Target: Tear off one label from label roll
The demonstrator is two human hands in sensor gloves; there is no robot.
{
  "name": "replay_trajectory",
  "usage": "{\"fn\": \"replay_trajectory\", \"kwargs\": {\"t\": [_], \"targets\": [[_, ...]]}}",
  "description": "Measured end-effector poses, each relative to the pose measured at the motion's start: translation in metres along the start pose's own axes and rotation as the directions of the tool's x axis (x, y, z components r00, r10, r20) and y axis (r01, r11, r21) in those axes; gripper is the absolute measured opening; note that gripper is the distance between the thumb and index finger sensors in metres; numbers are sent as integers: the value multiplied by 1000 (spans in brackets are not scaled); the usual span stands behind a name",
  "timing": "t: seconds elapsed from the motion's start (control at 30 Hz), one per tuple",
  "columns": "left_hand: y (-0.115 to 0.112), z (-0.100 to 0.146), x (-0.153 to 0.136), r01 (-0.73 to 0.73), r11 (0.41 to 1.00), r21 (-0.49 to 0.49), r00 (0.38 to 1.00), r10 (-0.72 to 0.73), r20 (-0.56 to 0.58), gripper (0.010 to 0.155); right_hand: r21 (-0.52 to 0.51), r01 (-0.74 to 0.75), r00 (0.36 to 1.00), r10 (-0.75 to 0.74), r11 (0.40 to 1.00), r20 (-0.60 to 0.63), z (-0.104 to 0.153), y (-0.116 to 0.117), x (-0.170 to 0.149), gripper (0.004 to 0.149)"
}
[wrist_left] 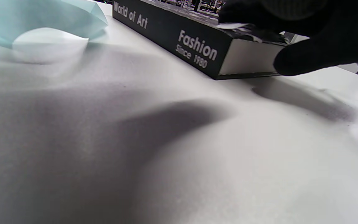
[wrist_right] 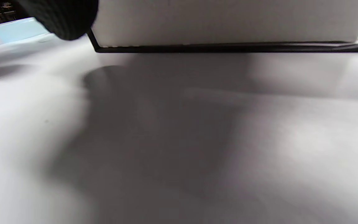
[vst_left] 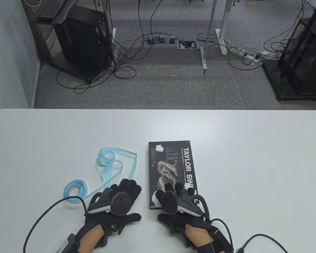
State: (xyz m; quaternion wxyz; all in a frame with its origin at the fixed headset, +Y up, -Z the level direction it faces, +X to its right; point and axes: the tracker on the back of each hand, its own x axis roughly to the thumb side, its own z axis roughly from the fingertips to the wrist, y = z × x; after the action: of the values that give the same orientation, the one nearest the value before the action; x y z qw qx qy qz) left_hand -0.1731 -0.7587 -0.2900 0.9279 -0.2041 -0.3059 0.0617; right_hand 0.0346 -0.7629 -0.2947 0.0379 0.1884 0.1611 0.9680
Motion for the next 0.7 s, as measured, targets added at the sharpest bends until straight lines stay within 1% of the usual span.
{"fn": "replay_trajectory", "kwargs": {"t": [0.17, 0.23, 0.37, 0.5, 0.53, 0.63, 0.7], "targets": [[0, 0, -1, -1, 1000, -2, 1000, 1, -4, 95, -52, -80, 997, 79, 995, -17, -13, 2, 12, 79], [0, 1, -1, -2, 1000, -1, 1000, 2, -5, 95, -61, -98, 995, 97, 993, -21, -14, 2, 14, 79], [0, 3, -1, -4, 1000, -1, 1000, 4, -8, 95, -75, -56, 998, 55, 996, -9, -12, 1, 11, 77], [0, 4, -3, -9, 1000, 3, 1000, 10, -13, 95, -51, -11, 1000, 11, 999, 8, -9, -2, 7, 79], [0, 6, -4, -12, 1000, 4, 1000, 12, -16, 95, -64, 36, 999, -35, 997, 21, -7, -4, 4, 79], [0, 8, -8, -19, 1000, 9, 999, 20, -32, 95, -140, 99, 995, -94, 985, 46, 0, -12, -9, 78], [3, 10, -12, -25, 999, 29, 999, 26, -40, 95, -167, 132, 991, -126, 977, 49, 5, -16, -19, 78]]}}
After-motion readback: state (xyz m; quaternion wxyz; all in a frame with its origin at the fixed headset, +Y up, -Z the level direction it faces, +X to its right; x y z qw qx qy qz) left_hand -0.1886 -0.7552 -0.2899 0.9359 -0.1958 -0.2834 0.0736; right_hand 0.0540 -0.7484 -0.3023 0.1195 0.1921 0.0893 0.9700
